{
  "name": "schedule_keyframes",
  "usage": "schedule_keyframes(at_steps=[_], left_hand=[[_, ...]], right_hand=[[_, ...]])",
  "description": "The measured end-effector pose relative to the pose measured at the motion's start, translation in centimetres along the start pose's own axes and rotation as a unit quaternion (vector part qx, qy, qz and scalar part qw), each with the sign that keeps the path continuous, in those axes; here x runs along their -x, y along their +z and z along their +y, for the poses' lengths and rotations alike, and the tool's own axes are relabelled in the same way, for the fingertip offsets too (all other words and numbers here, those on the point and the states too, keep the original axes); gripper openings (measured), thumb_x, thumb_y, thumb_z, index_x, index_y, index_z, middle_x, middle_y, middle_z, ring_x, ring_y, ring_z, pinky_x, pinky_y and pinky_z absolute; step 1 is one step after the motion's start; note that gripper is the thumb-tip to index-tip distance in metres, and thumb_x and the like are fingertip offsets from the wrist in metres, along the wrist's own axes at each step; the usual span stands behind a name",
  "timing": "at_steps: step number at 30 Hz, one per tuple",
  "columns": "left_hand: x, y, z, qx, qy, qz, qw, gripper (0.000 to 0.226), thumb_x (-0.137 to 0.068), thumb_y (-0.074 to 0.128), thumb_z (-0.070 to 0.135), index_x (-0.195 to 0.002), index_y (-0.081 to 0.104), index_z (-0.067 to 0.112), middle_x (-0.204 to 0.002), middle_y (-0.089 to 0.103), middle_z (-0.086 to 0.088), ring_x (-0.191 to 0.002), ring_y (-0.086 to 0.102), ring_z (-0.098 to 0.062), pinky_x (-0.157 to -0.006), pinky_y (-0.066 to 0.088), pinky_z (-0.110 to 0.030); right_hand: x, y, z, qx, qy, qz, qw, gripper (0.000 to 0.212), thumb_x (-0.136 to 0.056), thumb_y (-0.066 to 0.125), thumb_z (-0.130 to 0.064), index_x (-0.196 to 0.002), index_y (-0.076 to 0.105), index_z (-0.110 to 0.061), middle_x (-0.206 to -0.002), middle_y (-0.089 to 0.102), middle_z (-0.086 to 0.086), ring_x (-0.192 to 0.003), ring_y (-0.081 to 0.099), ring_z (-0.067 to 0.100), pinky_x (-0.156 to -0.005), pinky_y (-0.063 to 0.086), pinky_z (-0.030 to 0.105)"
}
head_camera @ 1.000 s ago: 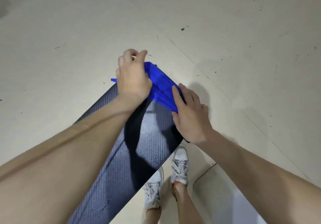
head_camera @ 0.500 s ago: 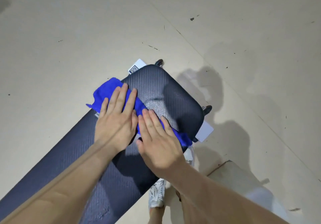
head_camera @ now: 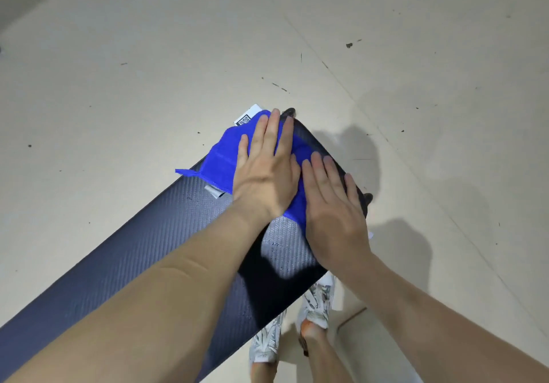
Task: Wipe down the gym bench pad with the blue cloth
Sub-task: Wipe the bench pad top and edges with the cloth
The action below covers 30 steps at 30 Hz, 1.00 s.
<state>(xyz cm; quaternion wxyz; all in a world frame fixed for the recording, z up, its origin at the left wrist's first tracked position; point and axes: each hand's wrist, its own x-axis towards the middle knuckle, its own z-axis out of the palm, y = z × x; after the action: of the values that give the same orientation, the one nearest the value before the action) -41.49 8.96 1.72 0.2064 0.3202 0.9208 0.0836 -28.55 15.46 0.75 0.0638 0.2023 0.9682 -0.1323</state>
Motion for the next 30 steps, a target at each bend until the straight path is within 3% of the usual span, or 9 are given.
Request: schedule_keyframes(at_steps=[6,11,14,16,18,21,23,26,30], left_hand=[[7.4,-1.3,-7.8,-0.064,-0.008,-0.055,0.996,0.065,-0.09,0.013,0.044,-0.152,0.003,0.026,-0.161,-0.005,0.005,-0.147,-0.007,-0.015,-0.117,0.005,-0.044],[8.6,-2.3,-7.9,-0.036,-0.055,-0.083,0.994,0.063,-0.094,0.01,0.047,-0.151,-0.004,0.026,-0.16,-0.013,0.005,-0.146,-0.014,-0.014,-0.119,0.003,-0.044],[6.5,-2.8,-5.5,0.082,-0.137,-0.07,0.985,0.063,-0.099,0.027,0.044,-0.152,-0.001,0.025,-0.16,-0.014,0.003,-0.146,-0.016,-0.015,-0.119,0.0,-0.04],[4.5,-3.5,-4.2,0.156,-0.198,-0.04,0.967,0.069,-0.095,0.041,0.039,-0.152,0.004,0.025,-0.16,-0.011,0.001,-0.146,-0.013,-0.017,-0.119,0.002,-0.038],[3.5,-4.3,-4.1,0.173,-0.213,0.008,0.962,0.067,-0.087,0.054,0.03,-0.146,0.022,0.023,-0.159,0.004,-0.004,-0.145,0.0,-0.023,-0.117,0.015,-0.039],[5.2,-4.8,-5.5,0.123,-0.099,0.075,0.985,0.033,-0.079,0.063,0.024,-0.11,0.051,0.021,-0.123,0.041,-0.003,-0.114,0.035,-0.024,-0.091,0.044,-0.045],[7.2,-4.2,-6.7,0.098,-0.048,0.021,0.994,0.023,-0.08,0.067,0.03,-0.097,0.055,0.021,-0.102,0.041,0.002,-0.096,0.04,-0.021,-0.08,0.047,-0.041],[9.2,-3.6,-8.2,0.103,-0.089,-0.002,0.991,0.023,-0.082,0.069,0.036,-0.099,0.062,0.022,-0.097,0.042,0.005,-0.095,0.045,-0.019,-0.079,0.043,-0.029],[8.9,-3.6,-8.7,0.136,-0.119,0.021,0.983,0.012,-0.088,0.064,0.03,-0.089,0.07,0.02,-0.088,0.052,0.007,-0.09,0.051,-0.017,-0.071,0.037,-0.025]], right_hand=[[3.5,1.5,-6.1,0.027,-0.129,-0.067,0.989,0.062,-0.087,0.028,-0.016,-0.148,0.033,-0.009,-0.157,0.033,0.006,-0.143,0.032,0.02,-0.113,0.028,0.05],[0.5,-0.6,-3.0,0.054,-0.219,-0.056,0.973,0.061,-0.089,0.022,-0.006,-0.146,0.041,-0.021,-0.154,0.038,0.001,-0.143,0.033,0.021,-0.107,0.031,0.056],[-3.6,-2.4,-0.2,0.089,-0.15,-0.075,0.982,0.076,-0.077,0.039,-0.01,-0.148,0.033,-0.036,-0.157,0.032,0.002,-0.146,0.024,0.027,-0.104,0.018,0.059],[-5.3,-3.0,0.0,0.078,-0.077,-0.084,0.99,0.079,-0.081,0.052,-0.008,-0.15,0.026,-0.038,-0.159,0.025,0.005,-0.147,0.017,0.027,-0.104,0.017,0.059],[-5.7,-3.2,-0.2,0.039,-0.008,-0.055,0.998,0.07,-0.091,0.057,-0.023,-0.151,0.023,-0.035,-0.16,0.023,0.008,-0.147,0.015,0.027,-0.104,0.022,0.058],[-4.6,-4.1,-0.6,-0.016,0.02,0.039,0.999,0.061,-0.082,0.069,-0.022,-0.138,0.047,-0.019,-0.137,0.047,0.014,-0.126,0.041,0.033,-0.09,0.037,0.052],[-3.1,-4.0,-0.5,-0.039,-0.039,0.079,0.995,0.047,-0.076,0.073,-0.016,-0.121,0.059,-0.013,-0.11,0.055,0.012,-0.097,0.053,0.034,-0.076,0.046,0.046],[-1.3,-3.5,-0.7,-0.047,-0.115,0.009,0.992,0.033,-0.079,0.073,-0.019,-0.11,0.064,-0.012,-0.095,0.059,0.009,-0.08,0.06,0.033,-0.063,0.053,0.042],[-3.2,-4.5,-1.3,-0.078,-0.093,-0.068,0.99,0.028,-0.089,0.061,-0.036,-0.11,0.061,-0.018,-0.074,0.056,-0.002,-0.068,0.059,0.027,-0.056,0.051,0.038]])
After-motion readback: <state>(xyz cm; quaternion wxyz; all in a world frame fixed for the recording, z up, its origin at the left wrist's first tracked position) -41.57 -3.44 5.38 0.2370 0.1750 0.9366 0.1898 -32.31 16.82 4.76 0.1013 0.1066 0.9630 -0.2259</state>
